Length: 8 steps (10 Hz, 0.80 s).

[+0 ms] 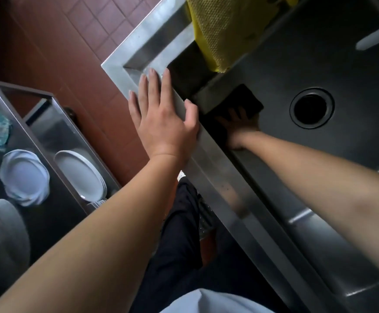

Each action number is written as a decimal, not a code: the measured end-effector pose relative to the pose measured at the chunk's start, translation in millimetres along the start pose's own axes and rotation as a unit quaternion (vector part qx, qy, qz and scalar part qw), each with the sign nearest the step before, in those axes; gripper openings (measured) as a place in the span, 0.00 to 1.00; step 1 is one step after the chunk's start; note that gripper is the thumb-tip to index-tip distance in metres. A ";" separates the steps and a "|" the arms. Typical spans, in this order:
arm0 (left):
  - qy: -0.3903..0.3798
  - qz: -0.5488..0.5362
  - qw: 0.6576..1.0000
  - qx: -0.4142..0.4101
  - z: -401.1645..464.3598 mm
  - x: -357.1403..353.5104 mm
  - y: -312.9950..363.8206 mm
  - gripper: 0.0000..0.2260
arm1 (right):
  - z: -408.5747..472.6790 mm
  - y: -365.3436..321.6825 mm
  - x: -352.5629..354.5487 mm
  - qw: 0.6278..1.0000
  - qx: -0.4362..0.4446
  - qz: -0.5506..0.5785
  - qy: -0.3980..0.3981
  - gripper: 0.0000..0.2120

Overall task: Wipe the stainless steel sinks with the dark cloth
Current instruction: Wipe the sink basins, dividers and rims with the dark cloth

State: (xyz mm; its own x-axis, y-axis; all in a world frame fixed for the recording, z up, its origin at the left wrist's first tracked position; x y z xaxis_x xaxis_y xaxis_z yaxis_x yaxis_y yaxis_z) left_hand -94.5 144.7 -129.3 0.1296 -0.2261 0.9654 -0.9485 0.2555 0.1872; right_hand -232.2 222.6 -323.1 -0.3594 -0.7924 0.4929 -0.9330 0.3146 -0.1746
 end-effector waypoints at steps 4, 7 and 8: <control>0.024 -0.026 0.999 -0.010 -2.3 -3.4 -5.4 0.29 | 10.9 4.7 -6.0 0.992 0.007 -0.039 0.116 0.30; 0.037 -0.027 0.999 -0.016 -2.7 -4.5 -5.8 0.29 | 49.6 -17.3 39.7 0.995 0.042 -0.038 0.083 0.32; 0.039 -0.024 0.999 -0.023 -1.5 -5.3 -8.0 0.29 | 53.1 -25.6 45.9 0.997 0.026 -0.004 0.075 0.33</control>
State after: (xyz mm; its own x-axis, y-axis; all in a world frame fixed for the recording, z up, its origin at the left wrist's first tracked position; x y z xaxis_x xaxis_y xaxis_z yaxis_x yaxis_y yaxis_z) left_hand -87.2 145.4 -135.6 0.1986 -0.1653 0.9660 -0.9265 0.2899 0.2401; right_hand -225.7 150.4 -341.2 -0.3486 -0.7066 0.6158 -0.9371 0.2773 -0.2122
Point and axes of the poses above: each hand's wrist, its own z-axis towards the middle knuckle, its own x-axis out of the back of the hand, y = z × x, the point moved 4 cm from there along z, towards the middle knuckle, and after that the axes turned 6 degrees about -y, right-handed, at the moved point
